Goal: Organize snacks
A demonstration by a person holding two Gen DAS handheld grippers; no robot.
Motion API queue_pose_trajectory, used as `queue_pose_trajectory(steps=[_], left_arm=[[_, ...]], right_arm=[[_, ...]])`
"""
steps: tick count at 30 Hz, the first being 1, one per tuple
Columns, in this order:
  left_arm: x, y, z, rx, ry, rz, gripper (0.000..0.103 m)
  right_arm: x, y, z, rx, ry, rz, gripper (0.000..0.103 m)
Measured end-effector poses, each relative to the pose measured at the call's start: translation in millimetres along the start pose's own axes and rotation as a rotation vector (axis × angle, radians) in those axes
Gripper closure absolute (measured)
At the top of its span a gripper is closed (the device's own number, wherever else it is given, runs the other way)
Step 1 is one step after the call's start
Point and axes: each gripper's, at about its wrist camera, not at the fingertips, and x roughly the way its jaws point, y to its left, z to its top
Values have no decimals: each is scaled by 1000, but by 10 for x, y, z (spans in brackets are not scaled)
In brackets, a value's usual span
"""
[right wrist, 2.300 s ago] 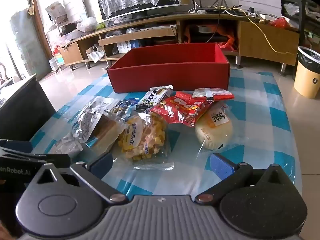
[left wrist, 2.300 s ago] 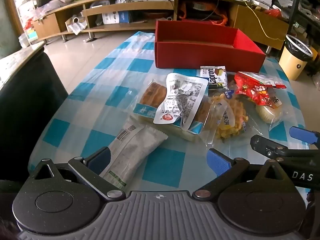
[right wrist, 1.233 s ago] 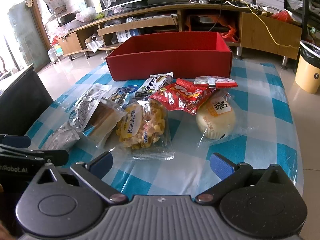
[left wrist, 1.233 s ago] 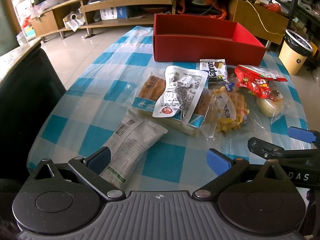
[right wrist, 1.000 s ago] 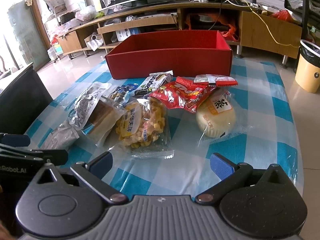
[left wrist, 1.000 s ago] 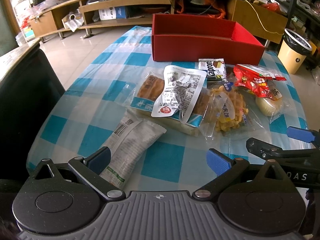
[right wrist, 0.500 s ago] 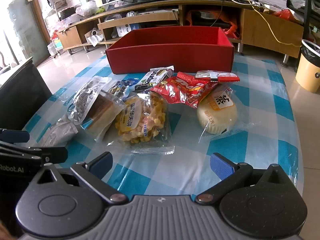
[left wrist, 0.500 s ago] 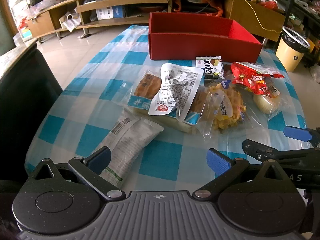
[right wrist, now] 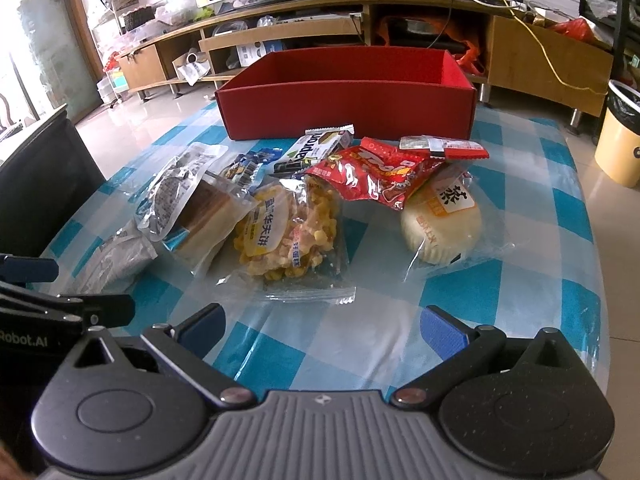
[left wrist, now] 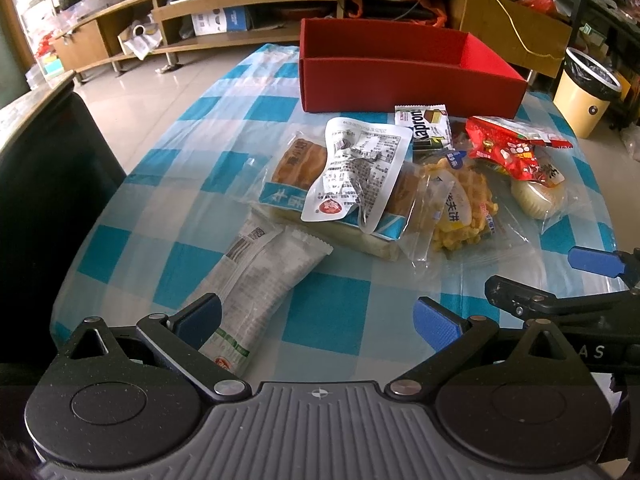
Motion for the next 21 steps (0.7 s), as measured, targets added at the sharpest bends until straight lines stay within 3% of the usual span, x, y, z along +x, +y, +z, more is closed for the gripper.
queue_pose_trajectory(steps=[14, 21], left_arm=[[111, 75, -66, 11, 35, 9, 0], [187, 336, -9, -14, 74, -18, 0]], right_arm=[[121, 79, -37, -31, 54, 7, 0], [183, 106, -73, -40, 91, 11, 0]])
